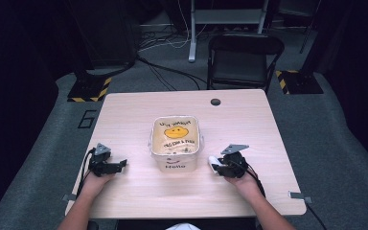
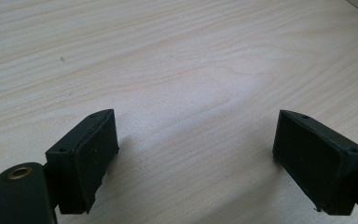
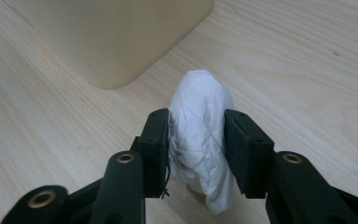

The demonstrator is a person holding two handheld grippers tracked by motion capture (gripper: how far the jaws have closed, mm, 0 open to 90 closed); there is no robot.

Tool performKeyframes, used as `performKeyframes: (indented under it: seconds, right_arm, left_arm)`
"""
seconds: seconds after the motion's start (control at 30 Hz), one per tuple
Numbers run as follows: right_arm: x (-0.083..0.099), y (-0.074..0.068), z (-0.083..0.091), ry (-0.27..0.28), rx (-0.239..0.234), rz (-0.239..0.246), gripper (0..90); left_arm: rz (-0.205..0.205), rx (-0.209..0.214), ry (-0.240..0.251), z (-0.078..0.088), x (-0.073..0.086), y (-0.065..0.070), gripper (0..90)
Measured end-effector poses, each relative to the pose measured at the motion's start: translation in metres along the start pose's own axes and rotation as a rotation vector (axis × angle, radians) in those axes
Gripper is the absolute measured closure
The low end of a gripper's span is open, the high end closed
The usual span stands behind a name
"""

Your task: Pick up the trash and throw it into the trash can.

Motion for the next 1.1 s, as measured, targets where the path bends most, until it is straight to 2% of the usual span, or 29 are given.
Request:
performKeyframes:
  seconds: [0.27, 0.4, 0.73, 1.1]
  right_arm:
    - [-0.001, -0.001, 0.003, 0.003, -0.009, 0.010, 64.8]
    - [-0.003, -0.002, 0.008, 0.011, -0.023, -0.022, 65.0]
    - [-0.010, 0.004, 0.023, 0.040, -0.013, -0.049, 65.1]
    - [-0.017, 0.009, 0.036, 0.040, 0.001, -0.031, 65.3]
  left_arm:
    - [0.000, 0.001, 0.000, 0.000, 0.000, 0.000, 14.0]
    - [0.000, 0.000, 0.000, 0.000, 0.000, 0.000, 14.0]
    - [0.000, 0.000, 0.000, 0.000, 0.000, 0.000, 14.0]
    - [0.000, 0.000, 0.000, 0.000, 0.000, 0.000, 13.9]
Point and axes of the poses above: each handheld gripper's, and its own axes: z roughly backward along the jaws, x roughly out of its underside, y roughly to its right, the point moved 6 cm from there along -z, roughly forward along the jaws, and after that the axes turned 8 degrees about -x, right-handed, at the moved point
